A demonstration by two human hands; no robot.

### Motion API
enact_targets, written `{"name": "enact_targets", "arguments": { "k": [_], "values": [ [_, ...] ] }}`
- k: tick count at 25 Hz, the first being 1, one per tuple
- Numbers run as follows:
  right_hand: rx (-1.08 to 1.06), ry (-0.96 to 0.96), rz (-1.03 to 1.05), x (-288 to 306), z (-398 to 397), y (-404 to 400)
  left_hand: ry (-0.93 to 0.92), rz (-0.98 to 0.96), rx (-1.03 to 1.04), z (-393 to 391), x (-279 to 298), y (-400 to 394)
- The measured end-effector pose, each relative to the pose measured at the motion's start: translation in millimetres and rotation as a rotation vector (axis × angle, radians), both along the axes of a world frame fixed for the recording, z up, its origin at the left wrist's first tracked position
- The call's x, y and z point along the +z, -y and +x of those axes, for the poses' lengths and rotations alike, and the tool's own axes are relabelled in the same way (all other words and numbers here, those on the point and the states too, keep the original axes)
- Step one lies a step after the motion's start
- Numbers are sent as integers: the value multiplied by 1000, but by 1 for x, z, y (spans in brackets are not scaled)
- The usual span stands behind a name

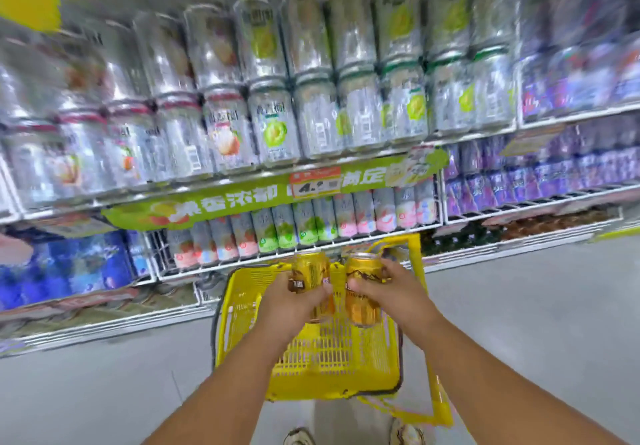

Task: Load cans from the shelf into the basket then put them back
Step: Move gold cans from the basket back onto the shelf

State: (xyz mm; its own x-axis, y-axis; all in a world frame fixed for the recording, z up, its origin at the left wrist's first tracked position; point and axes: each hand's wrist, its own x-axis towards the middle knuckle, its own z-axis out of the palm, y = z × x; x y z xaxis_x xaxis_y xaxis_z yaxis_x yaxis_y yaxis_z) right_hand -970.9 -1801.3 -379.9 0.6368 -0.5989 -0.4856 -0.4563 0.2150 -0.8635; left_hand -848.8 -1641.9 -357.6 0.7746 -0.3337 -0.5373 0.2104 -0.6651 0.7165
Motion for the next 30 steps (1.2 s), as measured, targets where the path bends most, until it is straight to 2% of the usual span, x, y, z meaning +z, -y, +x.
{"name": "enact_targets", "arguments": {
  "k": [9, 15, 20, 24, 30],
  "values": [
    [11, 175, -115, 202, -19, 45, 123, -149, -89, -7, 193, 33],
    [23, 278, -198, 291, -35, 65, 265, -250, -107, -14, 311, 73],
    [33, 353, -265, 371, -37, 110, 369, -314, -91, -25, 389, 101],
    [72, 333, -356, 425, -24, 147, 430, -342, -75, -22, 444, 124],
    [59, 343, -410, 479, 1, 183, 547, -312, -102, -5, 496, 164]
  ]
}}
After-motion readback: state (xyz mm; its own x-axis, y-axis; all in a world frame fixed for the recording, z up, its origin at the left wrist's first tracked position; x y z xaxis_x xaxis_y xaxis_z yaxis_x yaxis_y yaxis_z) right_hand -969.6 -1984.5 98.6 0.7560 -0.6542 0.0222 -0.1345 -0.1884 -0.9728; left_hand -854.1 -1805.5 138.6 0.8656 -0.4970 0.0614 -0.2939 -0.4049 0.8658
